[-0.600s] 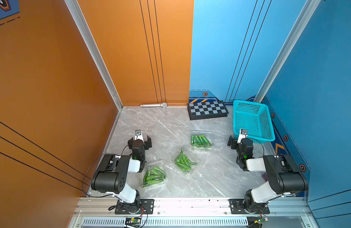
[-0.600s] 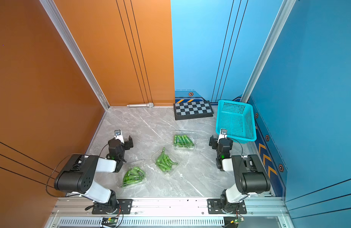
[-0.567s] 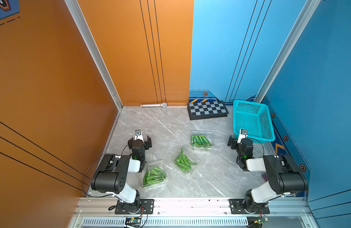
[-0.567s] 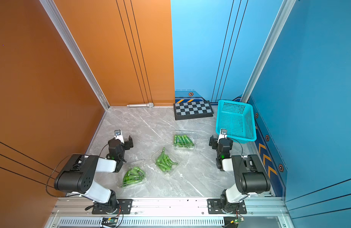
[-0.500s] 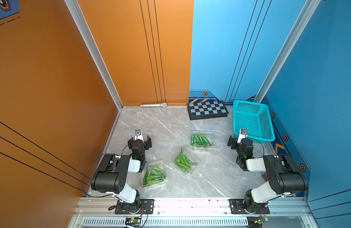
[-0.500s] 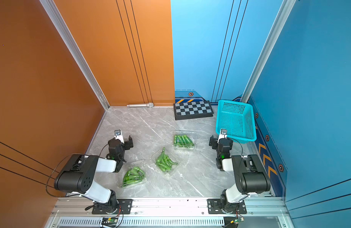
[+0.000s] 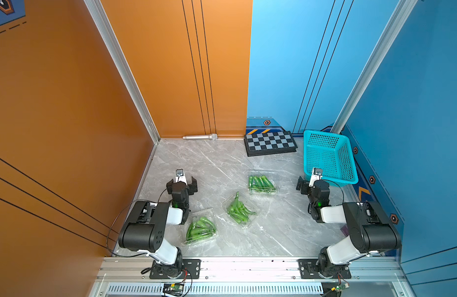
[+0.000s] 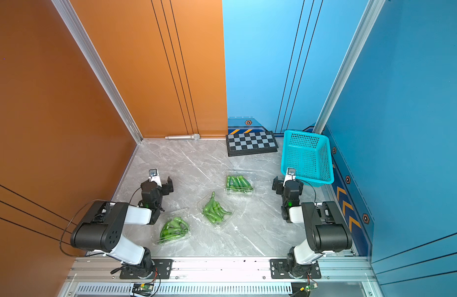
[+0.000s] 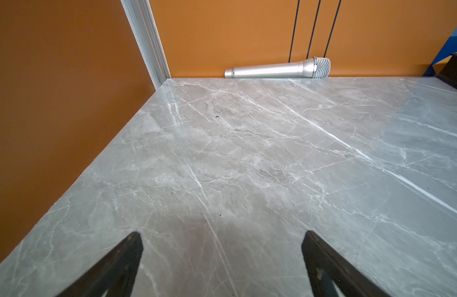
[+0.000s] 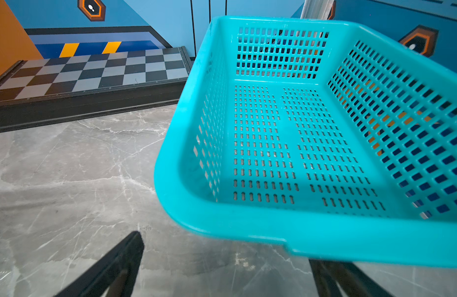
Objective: Take small green peppers out of containers
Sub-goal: Pick up the basket at the corner of the board.
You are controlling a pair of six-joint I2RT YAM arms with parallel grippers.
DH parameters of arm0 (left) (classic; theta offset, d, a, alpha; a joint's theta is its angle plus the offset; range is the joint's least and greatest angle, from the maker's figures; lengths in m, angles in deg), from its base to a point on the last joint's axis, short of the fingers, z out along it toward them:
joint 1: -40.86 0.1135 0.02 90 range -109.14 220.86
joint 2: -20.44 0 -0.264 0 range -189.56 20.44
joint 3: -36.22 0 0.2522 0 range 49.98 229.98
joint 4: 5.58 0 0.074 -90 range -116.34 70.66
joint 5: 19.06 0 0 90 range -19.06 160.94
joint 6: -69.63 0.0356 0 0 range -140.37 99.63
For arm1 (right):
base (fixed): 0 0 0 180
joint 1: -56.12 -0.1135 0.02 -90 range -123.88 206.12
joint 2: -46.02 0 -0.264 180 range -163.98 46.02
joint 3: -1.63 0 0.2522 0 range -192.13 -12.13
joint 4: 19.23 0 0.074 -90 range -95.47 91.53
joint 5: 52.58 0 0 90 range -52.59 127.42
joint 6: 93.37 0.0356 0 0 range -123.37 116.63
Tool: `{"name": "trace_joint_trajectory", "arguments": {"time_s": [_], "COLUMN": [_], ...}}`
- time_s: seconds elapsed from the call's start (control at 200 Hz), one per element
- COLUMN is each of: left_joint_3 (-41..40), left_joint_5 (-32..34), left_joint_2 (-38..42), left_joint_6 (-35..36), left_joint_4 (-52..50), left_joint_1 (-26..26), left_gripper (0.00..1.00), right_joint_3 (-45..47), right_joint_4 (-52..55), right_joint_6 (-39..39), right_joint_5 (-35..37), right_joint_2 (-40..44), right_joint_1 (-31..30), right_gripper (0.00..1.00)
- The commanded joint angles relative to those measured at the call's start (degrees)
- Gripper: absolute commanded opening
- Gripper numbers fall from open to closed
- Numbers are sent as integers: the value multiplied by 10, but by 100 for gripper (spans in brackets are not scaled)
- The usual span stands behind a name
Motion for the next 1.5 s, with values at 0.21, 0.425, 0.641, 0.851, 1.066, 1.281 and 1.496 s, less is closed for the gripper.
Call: {"name": "trace_joint_trajectory", "arguments": {"time_s": [0.21, 0.425, 0.641, 0.851, 1.066, 1.281, 1.496], "left_joint_3": [9, 9, 5, -1, 63, 247, 497], "left_joint_5": [8, 4, 49, 172, 169, 51, -30], "left_joint_2": [-3, -2, 46, 147, 240, 205, 83], "left_joint_6": [-1, 5, 28, 97, 47, -48, -147], "left_joint_4": [-6, -5, -31, -56, -232, -523, -814], "left_joint_1": [1, -3, -30, -111, -151, -153, -154], "left_gripper": [99, 99, 99, 99, 99, 99, 99], "right_joint_3": [-7, -6, 10, -58, -100, -178, -408], "right_joint_4": [4, 3, 12, 266, 454, 588, 810], "right_joint_6": [5, 5, -8, 9, 58, 133, 180], "right_joint_5": [8, 9, 26, 29, 25, 53, 21], "right_joint_2": [7, 7, 59, 204, 324, 332, 146], "right_joint_1": [-2, -2, -16, -29, -41, -34, -25], "right_gripper": [100, 100, 100, 100, 100, 100, 100]}}
